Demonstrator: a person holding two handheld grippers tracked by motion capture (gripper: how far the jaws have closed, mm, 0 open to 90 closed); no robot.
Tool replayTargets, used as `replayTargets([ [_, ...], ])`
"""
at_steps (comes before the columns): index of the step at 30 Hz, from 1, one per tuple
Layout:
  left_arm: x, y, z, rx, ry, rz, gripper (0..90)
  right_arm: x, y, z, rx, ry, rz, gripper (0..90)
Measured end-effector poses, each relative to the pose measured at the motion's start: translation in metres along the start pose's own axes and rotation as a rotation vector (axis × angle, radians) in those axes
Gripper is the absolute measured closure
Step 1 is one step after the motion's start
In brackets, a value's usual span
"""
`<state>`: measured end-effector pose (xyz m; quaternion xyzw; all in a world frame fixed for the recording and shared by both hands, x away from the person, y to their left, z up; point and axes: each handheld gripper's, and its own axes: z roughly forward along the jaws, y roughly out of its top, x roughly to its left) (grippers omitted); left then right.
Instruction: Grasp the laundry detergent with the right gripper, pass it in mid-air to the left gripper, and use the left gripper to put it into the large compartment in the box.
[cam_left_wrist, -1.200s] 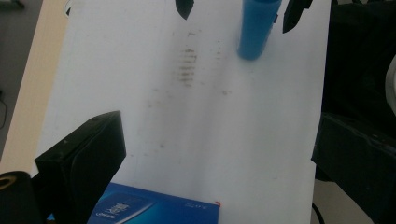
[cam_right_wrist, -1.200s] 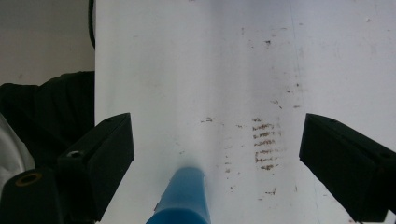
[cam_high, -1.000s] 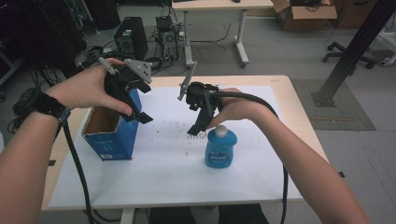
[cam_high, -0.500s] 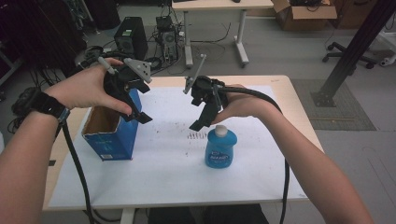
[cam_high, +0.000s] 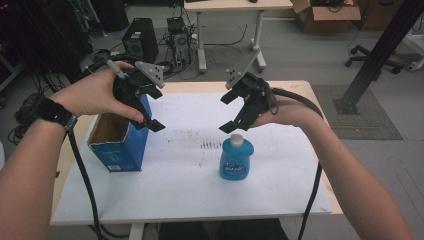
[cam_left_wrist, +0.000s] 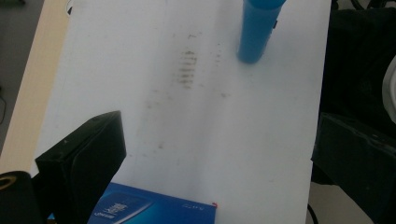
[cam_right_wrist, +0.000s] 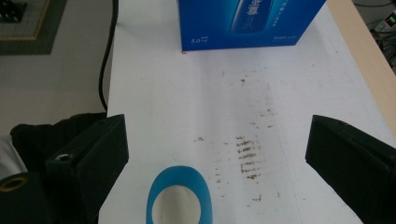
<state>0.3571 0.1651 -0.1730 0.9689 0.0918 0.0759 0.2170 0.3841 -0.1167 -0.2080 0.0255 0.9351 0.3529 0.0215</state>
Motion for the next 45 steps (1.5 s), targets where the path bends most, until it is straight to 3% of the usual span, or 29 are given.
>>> replayTargets([
  [11, -0.001, 0.003, 0.004, 0.005, -0.010, 0.002, 3.3, 0.006, -0.037, -0.021, -0.107, -0.007, 0.021, 4.6],
  [24, -0.003, 0.008, 0.009, 0.007, -0.015, 0.003, 3.4, 0.014, -0.082, -0.026, -0.187, -0.008, 0.052, 3.7],
  [34, -0.004, 0.009, 0.013, 0.015, -0.020, 0.001, 3.5, 0.016, -0.120, -0.009, -0.250, 0.005, 0.100, 4.0],
  [45, -0.005, 0.009, 0.016, 0.013, -0.026, 0.003, 3.5, 0.020, -0.141, 0.009, -0.279, 0.002, 0.119, 4.2],
])
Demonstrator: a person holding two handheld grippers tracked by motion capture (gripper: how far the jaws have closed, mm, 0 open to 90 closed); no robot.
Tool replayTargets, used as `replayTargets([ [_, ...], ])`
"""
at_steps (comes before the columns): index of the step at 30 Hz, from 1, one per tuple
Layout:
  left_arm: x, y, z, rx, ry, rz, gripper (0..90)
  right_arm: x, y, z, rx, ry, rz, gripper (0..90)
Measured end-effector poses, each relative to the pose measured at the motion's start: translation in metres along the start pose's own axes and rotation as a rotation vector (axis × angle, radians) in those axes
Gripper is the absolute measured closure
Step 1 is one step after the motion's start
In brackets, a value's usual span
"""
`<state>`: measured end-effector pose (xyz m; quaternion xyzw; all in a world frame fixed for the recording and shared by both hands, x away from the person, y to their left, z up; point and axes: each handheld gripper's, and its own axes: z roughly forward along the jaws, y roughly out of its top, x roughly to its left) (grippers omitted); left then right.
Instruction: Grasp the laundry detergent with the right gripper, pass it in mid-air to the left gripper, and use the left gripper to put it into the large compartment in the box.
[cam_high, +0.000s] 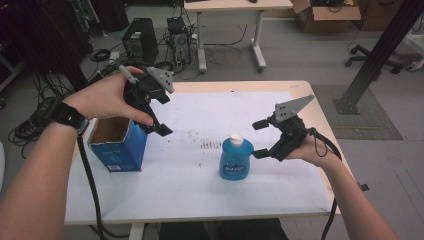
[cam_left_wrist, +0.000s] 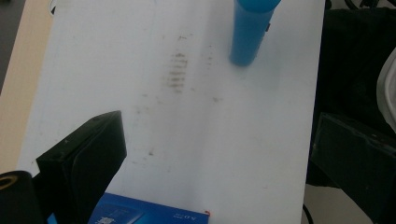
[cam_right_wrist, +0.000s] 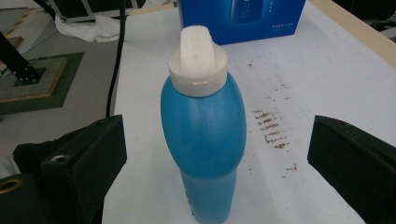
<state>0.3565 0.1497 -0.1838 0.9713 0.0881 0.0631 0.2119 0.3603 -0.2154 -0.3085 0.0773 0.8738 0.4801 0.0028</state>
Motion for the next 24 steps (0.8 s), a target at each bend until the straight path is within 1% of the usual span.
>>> replayTargets([
  [2, 0.000, -0.001, 0.001, -0.002, -0.002, -0.002, 3.5, 0.000, -0.006, 0.003, -0.016, -0.002, 0.009, 4.3],
  [4, 0.000, -0.001, 0.001, -0.002, -0.004, -0.001, 3.5, 0.000, -0.008, 0.004, -0.024, 0.002, 0.015, 4.3],
  [5, 0.000, -0.001, 0.001, -0.002, -0.007, -0.002, 3.5, -0.001, -0.013, 0.007, -0.033, 0.010, 0.026, 4.4],
  [6, 0.000, -0.001, 0.002, -0.004, -0.008, -0.003, 3.5, -0.001, -0.013, 0.007, -0.033, 0.010, 0.026, 4.4],
  [7, -0.001, -0.001, 0.003, -0.006, -0.011, -0.002, 3.6, -0.001, -0.016, 0.012, -0.031, 0.011, 0.027, 4.3],
  [11, 0.000, -0.002, 0.003, -0.004, -0.009, -0.001, 3.6, 0.000, -0.022, 0.021, -0.017, 0.009, 0.028, 4.3],
  [16, 0.000, -0.001, 0.004, -0.006, -0.011, 0.000, 3.5, -0.001, -0.027, 0.029, -0.018, 0.015, 0.039, 4.1],
  [20, 0.000, -0.001, 0.004, -0.006, -0.011, 0.001, 3.6, -0.001, -0.032, 0.036, -0.036, 0.025, 0.051, 4.2],
  [23, 0.000, -0.001, 0.004, -0.004, -0.011, 0.001, 3.6, 0.000, -0.034, 0.039, -0.036, 0.030, 0.050, 4.1],
  [24, -0.001, 0.000, 0.005, -0.004, -0.013, 0.003, 3.6, 0.001, -0.035, 0.043, -0.038, 0.034, 0.048, 4.2],
])
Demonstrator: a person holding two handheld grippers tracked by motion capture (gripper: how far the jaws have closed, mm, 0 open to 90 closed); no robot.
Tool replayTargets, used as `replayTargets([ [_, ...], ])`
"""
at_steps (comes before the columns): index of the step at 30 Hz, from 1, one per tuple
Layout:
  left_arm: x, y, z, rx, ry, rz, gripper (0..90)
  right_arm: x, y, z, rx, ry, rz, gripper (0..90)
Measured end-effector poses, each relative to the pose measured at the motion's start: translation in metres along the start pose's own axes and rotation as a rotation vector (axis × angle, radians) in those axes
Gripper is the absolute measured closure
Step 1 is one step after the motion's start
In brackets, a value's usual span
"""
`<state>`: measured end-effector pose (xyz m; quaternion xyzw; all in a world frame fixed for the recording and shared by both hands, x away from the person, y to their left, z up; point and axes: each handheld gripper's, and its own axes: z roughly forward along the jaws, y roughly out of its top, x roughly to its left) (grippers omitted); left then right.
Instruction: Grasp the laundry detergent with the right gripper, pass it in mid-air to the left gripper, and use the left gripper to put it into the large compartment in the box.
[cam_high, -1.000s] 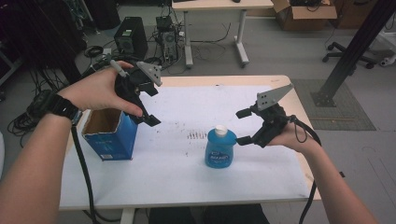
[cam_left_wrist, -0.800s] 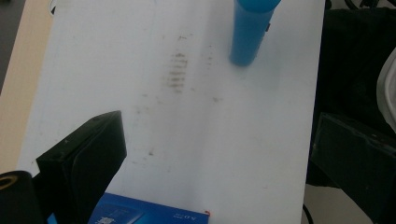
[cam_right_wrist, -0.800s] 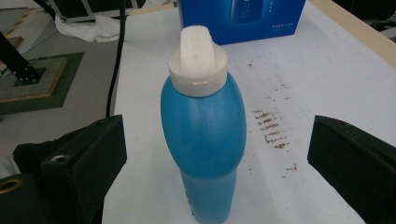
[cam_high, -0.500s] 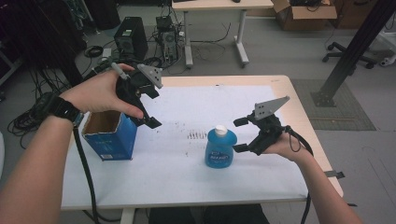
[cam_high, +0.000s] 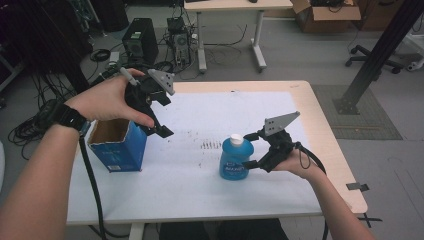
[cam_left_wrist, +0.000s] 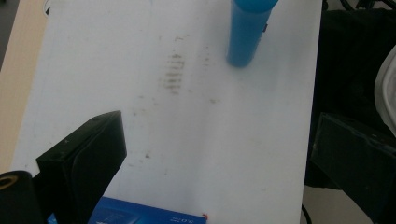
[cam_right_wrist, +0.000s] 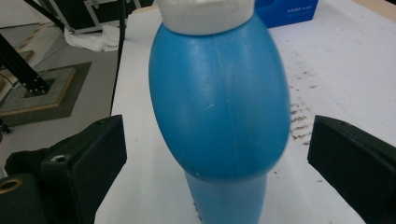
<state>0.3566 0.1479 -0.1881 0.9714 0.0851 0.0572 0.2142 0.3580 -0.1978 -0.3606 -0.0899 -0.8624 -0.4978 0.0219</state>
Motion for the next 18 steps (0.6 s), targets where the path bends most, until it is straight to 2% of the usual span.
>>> replayTargets([
  [18, -0.001, -0.001, -0.002, -0.004, 0.001, 0.000, 3.6, 0.000, -0.004, 0.022, 0.007, -0.012, 0.009, 5.0],
])
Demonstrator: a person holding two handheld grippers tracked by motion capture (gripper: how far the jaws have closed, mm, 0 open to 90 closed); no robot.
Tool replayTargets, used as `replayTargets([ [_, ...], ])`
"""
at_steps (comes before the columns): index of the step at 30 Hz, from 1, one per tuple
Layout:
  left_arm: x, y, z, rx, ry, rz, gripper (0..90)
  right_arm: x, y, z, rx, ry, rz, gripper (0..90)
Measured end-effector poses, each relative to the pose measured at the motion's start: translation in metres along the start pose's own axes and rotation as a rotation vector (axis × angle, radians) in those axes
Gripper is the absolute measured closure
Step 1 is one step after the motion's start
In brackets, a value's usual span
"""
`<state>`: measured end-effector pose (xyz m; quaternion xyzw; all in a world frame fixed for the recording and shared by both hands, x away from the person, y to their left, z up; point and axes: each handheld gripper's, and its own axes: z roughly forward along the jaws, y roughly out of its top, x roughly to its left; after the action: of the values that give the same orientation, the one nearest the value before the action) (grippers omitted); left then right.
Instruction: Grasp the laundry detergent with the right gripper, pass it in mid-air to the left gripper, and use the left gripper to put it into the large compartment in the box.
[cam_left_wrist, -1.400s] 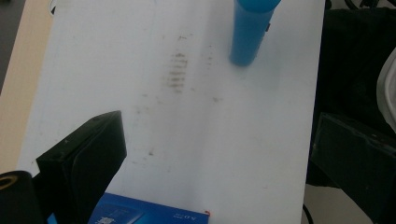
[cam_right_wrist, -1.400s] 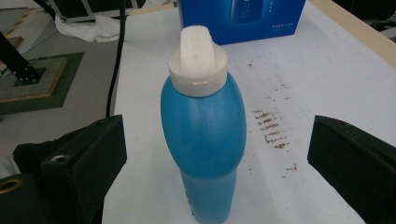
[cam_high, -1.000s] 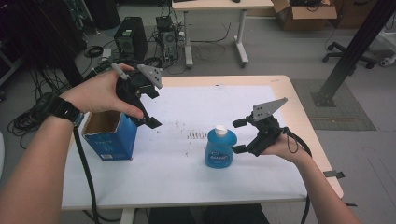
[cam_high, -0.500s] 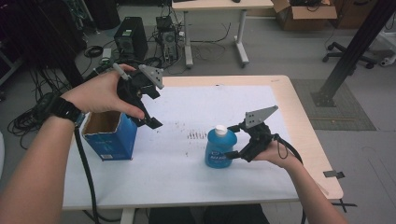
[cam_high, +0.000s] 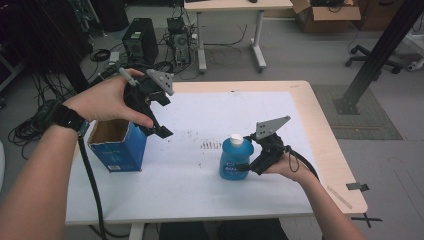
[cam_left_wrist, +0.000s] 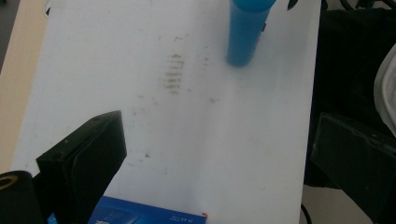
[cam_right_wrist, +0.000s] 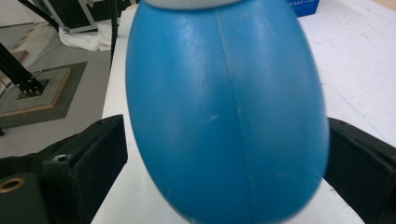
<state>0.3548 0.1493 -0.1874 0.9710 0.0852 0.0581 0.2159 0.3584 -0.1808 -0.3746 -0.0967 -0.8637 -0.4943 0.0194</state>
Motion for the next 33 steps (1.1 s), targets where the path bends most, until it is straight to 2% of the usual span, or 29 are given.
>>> replayTargets([
  [16, 0.0002, -0.0002, -0.0009, 0.000, -0.001, -0.001, 3.7, -0.0010, -0.0036, 0.0068, -0.004, -0.011, -0.002, 9.0],
  [33, -0.0002, 0.0006, -0.0014, 0.001, -0.001, 0.000, 3.8, -0.0018, -0.0040, 0.0059, -0.010, -0.015, -0.004, 19.6],
])
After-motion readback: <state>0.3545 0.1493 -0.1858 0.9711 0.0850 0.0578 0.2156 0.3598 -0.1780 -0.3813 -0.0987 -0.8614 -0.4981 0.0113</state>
